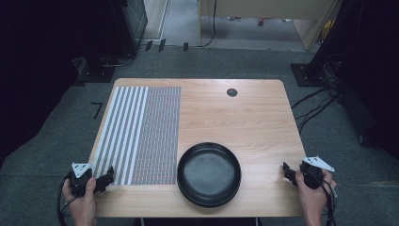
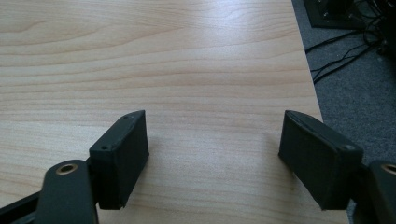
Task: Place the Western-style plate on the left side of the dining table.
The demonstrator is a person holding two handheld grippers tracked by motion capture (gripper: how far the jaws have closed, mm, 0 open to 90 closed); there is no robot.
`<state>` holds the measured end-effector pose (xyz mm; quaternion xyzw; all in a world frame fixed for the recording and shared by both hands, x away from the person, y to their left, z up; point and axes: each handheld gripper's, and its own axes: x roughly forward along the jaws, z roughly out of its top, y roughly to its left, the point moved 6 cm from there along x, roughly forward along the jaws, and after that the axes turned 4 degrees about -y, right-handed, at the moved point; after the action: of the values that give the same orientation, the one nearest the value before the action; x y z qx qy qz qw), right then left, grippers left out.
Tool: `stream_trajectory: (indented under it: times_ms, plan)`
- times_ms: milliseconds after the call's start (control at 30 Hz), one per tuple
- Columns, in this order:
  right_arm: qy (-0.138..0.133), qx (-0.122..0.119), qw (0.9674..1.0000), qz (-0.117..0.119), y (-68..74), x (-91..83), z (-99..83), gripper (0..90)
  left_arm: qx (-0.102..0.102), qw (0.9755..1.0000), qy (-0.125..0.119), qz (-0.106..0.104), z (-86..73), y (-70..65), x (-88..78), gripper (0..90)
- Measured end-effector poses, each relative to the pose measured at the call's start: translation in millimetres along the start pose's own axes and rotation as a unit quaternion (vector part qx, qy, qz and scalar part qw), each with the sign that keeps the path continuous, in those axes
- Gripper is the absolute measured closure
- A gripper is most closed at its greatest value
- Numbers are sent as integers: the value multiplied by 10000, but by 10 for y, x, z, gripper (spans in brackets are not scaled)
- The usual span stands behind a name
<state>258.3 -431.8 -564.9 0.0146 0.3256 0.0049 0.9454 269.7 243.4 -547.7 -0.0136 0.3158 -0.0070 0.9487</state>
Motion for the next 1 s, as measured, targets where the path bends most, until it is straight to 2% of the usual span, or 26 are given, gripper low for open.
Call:
stream_trajectory:
  times_ms: [200,267,300,333,433,500,567,667,700,767,1000]
  plan:
    - [-1,-11,10000,9,3,2,1,214,-3,10000,-13,63,18,-40,-10,134]
    - [10,3,10000,-8,3,5,0,194,33,10000,-29,75,46,-70,-22,134]
    - [17,7,10000,-26,0,10,1,173,124,9998,-65,110,78,-90,-38,134]
    - [45,27,10000,-46,6,17,1,141,146,9998,-99,54,123,-133,-58,134]
    - [92,27,10000,-17,37,26,13,136,119,9998,-146,-58,166,-206,-72,134]
    - [20,79,9999,76,62,0,50,137,217,9995,-161,-174,212,-321,-85,134]
    - [-37,80,10000,32,76,-33,102,136,257,9992,-172,-243,247,-387,-87,134]
    - [-133,82,9999,47,88,-81,181,137,224,9992,-181,-284,292,-435,-87,132]
    - [-213,158,9996,121,99,-138,268,137,179,9990,-200,-345,342,-473,-90,122]
    - [-247,183,9994,125,101,-163,323,137,137,9990,-233,-354,391,-506,-88,111]
    - [-288,427,9983,259,116,-165,497,140,115,9980,-294,-547,559,-711,-37,103]
